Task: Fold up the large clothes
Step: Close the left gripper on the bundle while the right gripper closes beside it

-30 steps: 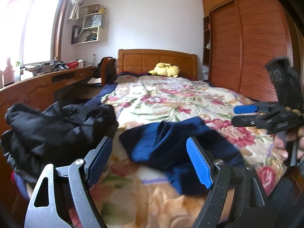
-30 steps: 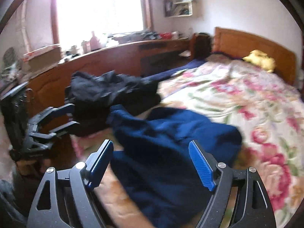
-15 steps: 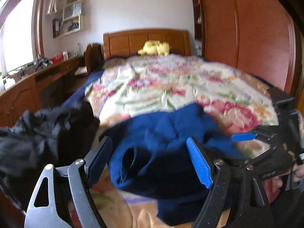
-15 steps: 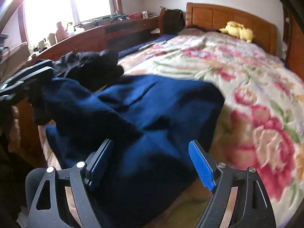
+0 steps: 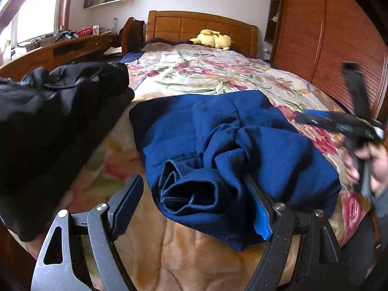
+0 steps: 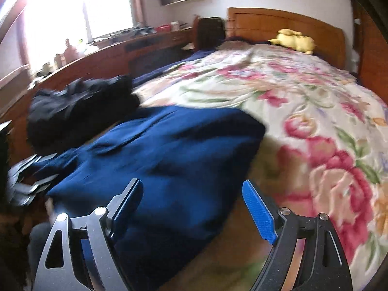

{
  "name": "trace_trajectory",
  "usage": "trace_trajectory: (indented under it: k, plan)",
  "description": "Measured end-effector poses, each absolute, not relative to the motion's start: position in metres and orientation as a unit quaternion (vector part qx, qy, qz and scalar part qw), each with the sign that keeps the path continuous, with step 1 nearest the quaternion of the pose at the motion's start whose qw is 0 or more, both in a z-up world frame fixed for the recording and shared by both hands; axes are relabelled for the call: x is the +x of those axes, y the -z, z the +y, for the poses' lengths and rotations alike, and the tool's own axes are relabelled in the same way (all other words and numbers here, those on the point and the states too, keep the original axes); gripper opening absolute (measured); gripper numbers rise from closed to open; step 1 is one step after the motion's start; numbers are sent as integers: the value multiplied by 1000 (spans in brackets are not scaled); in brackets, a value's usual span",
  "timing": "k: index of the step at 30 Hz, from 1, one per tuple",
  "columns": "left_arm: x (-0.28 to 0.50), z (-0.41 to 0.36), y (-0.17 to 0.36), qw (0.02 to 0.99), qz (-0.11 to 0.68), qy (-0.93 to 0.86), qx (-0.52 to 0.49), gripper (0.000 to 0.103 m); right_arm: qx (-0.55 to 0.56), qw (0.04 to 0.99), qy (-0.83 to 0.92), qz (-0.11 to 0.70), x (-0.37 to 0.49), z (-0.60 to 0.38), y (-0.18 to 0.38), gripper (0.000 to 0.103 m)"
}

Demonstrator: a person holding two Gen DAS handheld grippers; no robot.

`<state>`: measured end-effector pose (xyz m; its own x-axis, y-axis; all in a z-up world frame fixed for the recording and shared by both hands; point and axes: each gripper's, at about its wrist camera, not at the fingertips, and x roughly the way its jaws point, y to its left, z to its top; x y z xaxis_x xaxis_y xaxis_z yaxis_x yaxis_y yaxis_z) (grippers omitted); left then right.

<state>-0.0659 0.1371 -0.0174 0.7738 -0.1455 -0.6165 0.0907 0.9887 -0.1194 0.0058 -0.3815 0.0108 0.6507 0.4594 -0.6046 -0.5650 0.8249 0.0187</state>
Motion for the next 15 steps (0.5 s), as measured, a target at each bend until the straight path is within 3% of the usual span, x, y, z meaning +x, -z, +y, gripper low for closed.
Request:
trace_trajectory:
  k: [10,15]
  plan:
    - [-71,133,20,930,345,104,-79,80,-51,872,-288,394,130,-334,42,86]
    - [-68,131,22,924,347,130,-98,61,-34,850,-320,418,139,-327,50,85]
